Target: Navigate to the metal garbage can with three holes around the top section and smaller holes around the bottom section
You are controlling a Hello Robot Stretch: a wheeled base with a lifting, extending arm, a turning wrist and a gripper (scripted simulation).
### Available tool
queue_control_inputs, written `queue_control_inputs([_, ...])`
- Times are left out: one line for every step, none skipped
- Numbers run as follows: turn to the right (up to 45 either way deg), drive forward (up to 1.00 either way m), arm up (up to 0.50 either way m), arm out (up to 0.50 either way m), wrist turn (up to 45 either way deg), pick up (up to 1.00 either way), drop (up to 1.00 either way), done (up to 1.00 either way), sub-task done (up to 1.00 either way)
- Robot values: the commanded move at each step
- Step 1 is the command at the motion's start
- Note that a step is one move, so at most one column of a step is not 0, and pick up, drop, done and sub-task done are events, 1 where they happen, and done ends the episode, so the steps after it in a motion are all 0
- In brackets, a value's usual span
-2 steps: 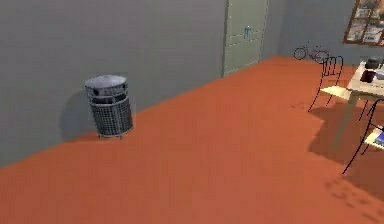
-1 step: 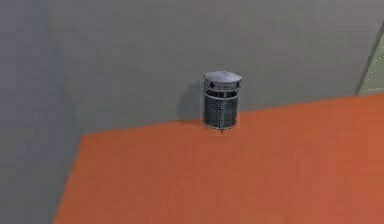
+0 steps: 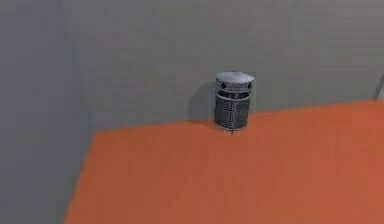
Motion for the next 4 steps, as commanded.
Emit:
queue_control_inputs([0.0,1.0,0.0,0.0,0.0,0.0,0.0,0.0,0.0])
queue_control_inputs([0.0,0.55,0.0,0.0,0.0,0.0,0.0,0.0,0.0])
queue_control_inputs([30.0,0.0,0.0,0.0,0.0,0.0,0.0,0.0,0.0])
queue_control_inputs([0.0,0.0,0.0,0.0,0.0,0.0,0.0,1.0,0.0])
